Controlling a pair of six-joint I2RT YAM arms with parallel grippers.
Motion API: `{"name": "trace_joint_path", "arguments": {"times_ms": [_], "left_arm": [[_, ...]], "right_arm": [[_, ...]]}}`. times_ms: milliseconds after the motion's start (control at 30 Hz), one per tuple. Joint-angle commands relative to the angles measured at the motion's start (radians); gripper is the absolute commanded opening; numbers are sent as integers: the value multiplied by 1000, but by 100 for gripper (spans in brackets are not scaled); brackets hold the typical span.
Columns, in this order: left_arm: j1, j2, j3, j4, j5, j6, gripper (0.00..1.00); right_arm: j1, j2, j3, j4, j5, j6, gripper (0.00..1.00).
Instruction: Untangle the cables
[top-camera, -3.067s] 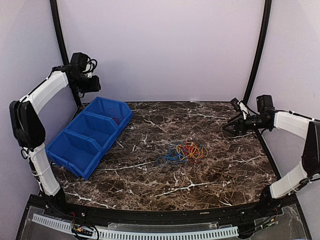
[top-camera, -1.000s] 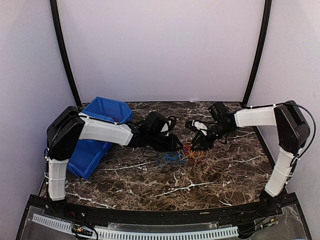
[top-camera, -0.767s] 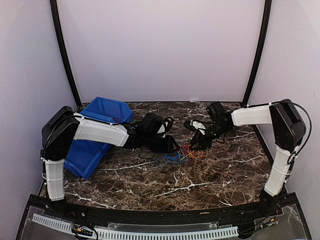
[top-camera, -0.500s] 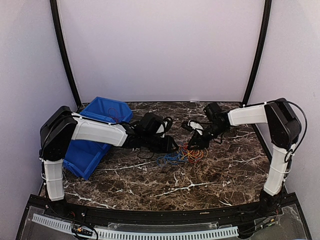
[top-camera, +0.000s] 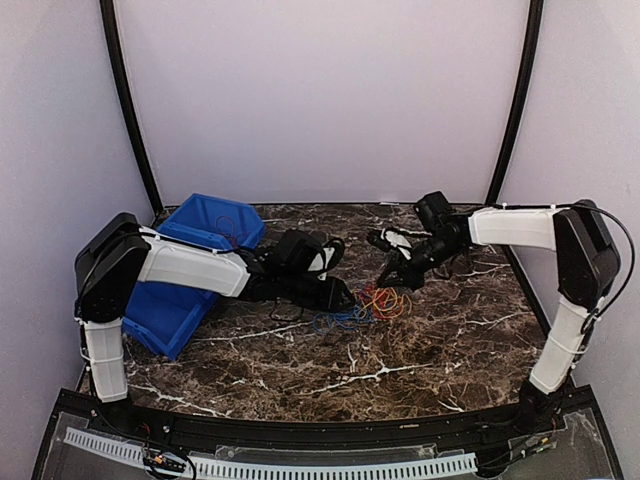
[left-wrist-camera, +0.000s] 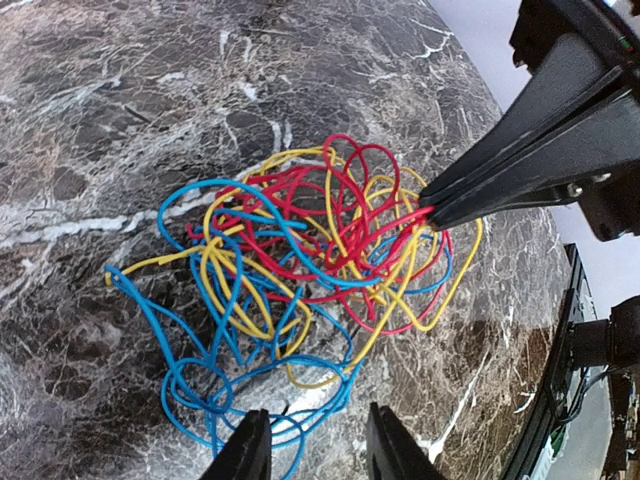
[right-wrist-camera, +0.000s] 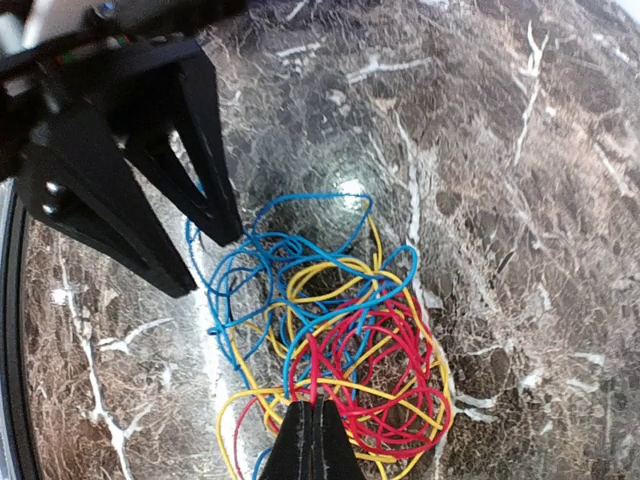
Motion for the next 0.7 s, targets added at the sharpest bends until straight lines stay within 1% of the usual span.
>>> {"name": "trace_joint_path", "arguments": {"times_ms": [0, 33, 100, 167, 233, 367, 433, 533, 667], "left_arm": [[-5, -90, -16, 103, 61, 87, 36], [-6, -100, -20, 117, 70, 94, 36], [-11, -117, -34, 198, 75, 119, 37], [-16, -132, -46, 240, 51, 143, 37], [-20, -142, -54, 270, 14, 173, 37], [-23, -132, -50, 316, 18, 235, 37], [-22, -120, -38, 305, 24, 259, 37], [-22, -99, -7, 255, -10, 293, 34], [-22, -81, -9, 274, 13, 309, 32]], "right_arm": [[7, -112, 32, -40, -42, -8, 0], [7, -125, 32, -47, -45, -10, 0], [7, -144, 33, -62, -54, -13, 0], [7, -161, 33, -73, -64, -14, 0], [7, -173, 31, -77, -76, -15, 0], [7, -186, 24, -76, -100, -17, 0], [7, -189, 24, -72, -109, -12, 0], [8, -199, 21, -65, -120, 0, 1], [7, -211, 13, -59, -128, 2, 1]]}}
